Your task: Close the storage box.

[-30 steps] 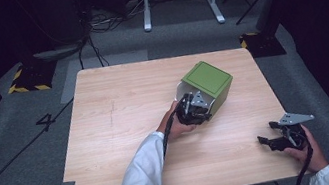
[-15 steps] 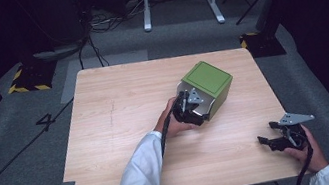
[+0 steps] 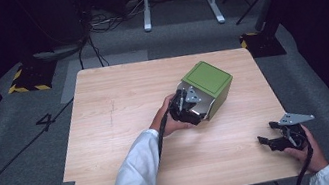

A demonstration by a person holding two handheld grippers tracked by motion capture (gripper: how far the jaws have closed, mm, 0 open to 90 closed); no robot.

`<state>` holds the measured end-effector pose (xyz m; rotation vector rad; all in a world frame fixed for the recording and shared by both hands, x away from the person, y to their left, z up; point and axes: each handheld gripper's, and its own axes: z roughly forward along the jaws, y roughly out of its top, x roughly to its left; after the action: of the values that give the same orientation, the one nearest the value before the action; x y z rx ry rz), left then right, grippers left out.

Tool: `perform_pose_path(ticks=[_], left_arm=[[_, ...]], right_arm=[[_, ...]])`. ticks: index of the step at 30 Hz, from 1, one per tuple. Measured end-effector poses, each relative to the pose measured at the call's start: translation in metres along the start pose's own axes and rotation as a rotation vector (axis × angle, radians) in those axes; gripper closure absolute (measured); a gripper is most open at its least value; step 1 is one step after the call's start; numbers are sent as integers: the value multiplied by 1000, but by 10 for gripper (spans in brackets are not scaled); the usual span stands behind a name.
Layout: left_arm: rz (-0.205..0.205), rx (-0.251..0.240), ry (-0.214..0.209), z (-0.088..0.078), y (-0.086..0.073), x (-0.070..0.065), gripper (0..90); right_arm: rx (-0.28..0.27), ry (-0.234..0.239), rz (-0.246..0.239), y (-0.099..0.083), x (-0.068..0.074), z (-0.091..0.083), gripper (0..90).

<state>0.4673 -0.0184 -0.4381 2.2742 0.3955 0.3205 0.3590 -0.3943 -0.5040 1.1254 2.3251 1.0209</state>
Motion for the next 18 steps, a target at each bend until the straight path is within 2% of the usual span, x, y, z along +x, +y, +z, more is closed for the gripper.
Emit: perform_pose_path(ticks=[4,10,14,18], left_arm=[[4,10,19,-7,-1,2,278],[30,32,52,-19,-2,3,246],[29,26,65,-27,-4,3,228],[26,46,74,-35,-10,2,196]], right_arm=[[1,0,1,0,0,0,161],[1,-1,0,0,0,0,161],[1,-1,0,0,0,0,161],[1,-1,0,0,0,0,161]])
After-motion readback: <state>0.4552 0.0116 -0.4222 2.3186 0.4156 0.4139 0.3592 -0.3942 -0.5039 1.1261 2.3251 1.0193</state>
